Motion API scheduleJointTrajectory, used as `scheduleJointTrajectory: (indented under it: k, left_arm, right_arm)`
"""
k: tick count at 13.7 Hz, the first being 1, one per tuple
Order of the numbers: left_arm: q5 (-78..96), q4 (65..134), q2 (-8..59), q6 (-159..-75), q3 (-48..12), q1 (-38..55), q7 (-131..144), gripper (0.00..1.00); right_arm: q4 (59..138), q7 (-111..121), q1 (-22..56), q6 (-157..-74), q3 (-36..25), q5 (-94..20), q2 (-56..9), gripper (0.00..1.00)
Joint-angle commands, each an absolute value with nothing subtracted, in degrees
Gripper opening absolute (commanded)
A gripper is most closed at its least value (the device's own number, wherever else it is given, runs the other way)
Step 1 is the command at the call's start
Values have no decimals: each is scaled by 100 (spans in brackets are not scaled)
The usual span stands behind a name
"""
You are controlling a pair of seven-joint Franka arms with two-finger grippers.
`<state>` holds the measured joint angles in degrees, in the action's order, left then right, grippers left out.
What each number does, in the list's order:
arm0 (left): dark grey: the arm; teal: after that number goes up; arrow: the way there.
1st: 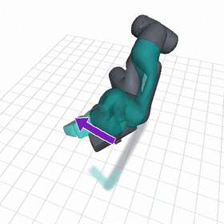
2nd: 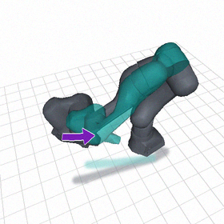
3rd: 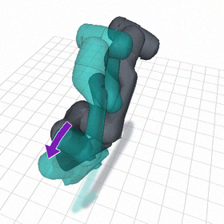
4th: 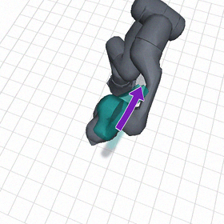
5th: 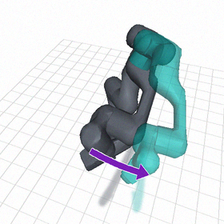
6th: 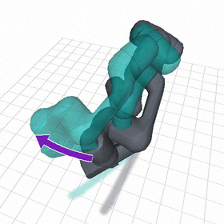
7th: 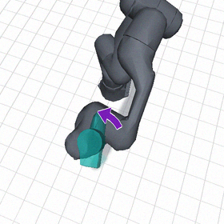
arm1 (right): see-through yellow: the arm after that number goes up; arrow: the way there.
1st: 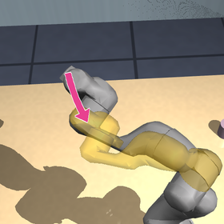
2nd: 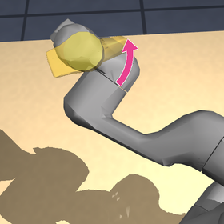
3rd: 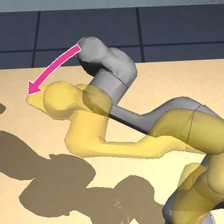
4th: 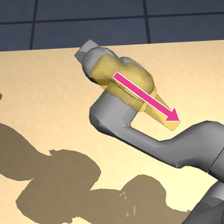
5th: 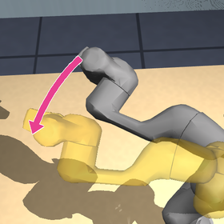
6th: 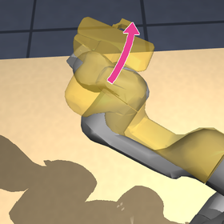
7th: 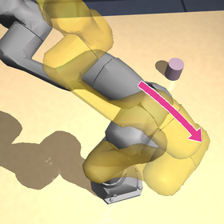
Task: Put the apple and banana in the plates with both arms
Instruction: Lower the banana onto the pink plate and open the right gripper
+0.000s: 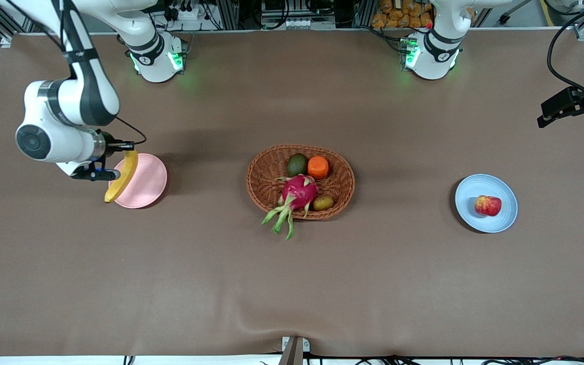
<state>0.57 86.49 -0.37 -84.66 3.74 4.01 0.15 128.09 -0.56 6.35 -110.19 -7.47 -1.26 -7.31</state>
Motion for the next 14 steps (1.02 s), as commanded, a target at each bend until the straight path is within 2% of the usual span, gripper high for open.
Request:
scheduleJointTrajectory:
  k: [1, 9, 10, 11, 12, 13, 14]
  left_arm:
    - [-18, 8604, 0, -8438, 378, 431, 26, 100]
    - [-9, 8604, 0, -8429, 378, 431, 26, 100]
    - [-9, 8604, 0, -8420, 378, 431, 26, 100]
    - [-9, 8604, 0, -8420, 369, 431, 26, 100]
    - [-9, 8604, 0, -8420, 378, 431, 18, 100]
    - [-9, 8604, 9, -8420, 369, 431, 18, 100]
    - [-9, 8604, 0, -8420, 378, 431, 18, 100]
  right_arm:
    - [12823, 202, 492, -11215, -633, -219, -1019, 0]
    - [12823, 185, 808, -11188, -615, -316, -1037, 0]
    - [12815, 193, 817, -11180, -615, -308, -1055, 5]
    - [12814, 193, 817, -11180, -615, -308, -1072, 30]
    - [12814, 185, 817, -11171, -615, -308, -1072, 80]
    - [12788, 193, 817, -11145, -615, -308, -1072, 100]
    - [12753, 185, 826, -11084, -615, -308, -1072, 100]
